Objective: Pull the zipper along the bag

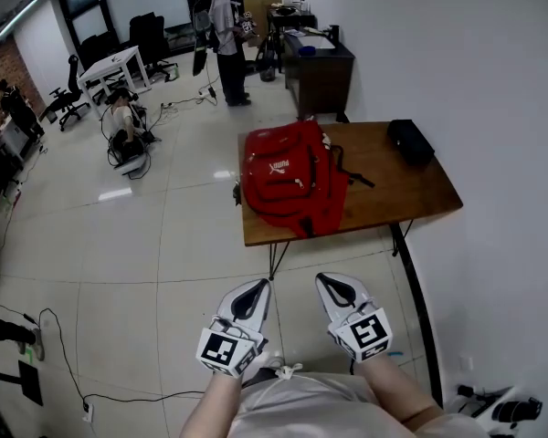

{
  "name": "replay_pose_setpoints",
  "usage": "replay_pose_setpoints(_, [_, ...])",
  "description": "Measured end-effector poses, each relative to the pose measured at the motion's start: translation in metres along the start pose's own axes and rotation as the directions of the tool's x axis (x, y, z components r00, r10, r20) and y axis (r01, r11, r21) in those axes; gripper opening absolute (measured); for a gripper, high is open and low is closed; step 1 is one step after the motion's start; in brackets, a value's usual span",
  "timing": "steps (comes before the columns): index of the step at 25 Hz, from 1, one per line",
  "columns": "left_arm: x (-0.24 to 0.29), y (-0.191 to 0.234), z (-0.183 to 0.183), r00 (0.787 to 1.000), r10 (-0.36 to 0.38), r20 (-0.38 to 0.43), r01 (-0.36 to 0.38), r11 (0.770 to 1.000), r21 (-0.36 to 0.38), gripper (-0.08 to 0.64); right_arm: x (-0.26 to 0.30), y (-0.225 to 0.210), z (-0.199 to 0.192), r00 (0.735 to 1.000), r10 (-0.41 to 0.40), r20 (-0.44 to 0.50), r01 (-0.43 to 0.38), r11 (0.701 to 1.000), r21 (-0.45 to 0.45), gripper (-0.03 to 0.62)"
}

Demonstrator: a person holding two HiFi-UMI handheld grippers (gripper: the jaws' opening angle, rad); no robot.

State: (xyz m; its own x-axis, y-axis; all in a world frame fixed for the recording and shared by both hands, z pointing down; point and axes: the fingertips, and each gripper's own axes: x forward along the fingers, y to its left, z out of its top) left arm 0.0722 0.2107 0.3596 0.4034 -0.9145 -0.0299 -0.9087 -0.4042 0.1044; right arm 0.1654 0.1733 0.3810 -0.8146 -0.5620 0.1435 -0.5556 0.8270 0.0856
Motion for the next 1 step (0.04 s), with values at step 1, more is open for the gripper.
replay_pose_setpoints(1, [-0.0001, -0.0001, 0.0000, 1.000, 0.004, -0.003, -0.004, 1.000, -0.001, 0.006, -0.0008, 0.0004, 0.0004, 1.000, 0.001, 0.001, -0.001, 1.000, -0.003, 0.006])
